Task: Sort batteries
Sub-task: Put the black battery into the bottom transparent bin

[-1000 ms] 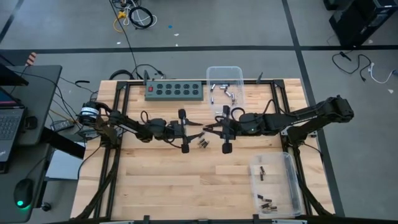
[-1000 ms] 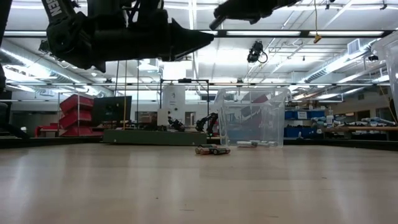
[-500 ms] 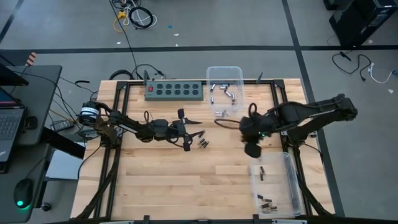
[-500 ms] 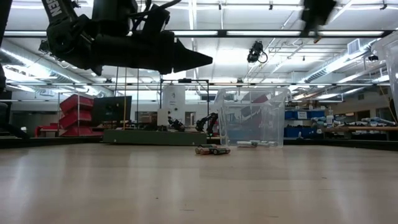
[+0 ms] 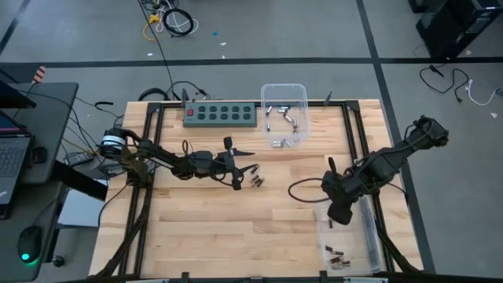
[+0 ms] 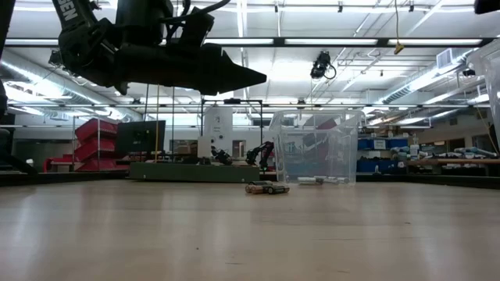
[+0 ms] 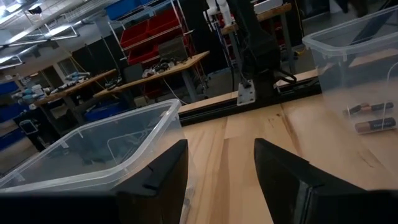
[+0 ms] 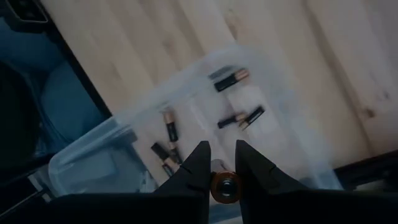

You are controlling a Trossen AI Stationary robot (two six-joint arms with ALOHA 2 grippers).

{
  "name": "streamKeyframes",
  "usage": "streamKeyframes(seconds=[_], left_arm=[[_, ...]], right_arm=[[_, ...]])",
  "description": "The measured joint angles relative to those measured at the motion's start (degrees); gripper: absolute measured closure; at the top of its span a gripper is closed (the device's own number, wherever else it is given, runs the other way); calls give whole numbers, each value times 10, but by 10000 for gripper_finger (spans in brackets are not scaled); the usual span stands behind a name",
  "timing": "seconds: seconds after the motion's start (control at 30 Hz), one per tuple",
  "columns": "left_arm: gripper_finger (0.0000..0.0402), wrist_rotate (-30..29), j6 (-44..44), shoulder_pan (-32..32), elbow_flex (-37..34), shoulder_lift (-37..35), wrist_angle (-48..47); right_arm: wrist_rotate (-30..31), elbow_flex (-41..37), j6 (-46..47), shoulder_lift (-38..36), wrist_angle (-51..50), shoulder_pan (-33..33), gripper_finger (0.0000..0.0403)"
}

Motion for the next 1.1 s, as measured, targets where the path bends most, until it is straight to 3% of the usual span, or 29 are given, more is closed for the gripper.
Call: streamKeyframes(seconds=[0.27, 0.53, 0.87, 1.1], left_arm=[[219, -1, 0, 0, 0, 0, -6], [219, -1, -17, 0, 0, 0, -71], [219, 29, -52, 0, 0, 0, -139], [219, 32, -82, 0, 0, 11, -134]], right_arm=[[31, 0, 59, 0, 6, 35, 338], [57, 0, 65, 0, 6, 34, 333], [196, 0, -101, 0, 51, -1, 332], [284, 0, -213, 0, 97, -37, 332]])
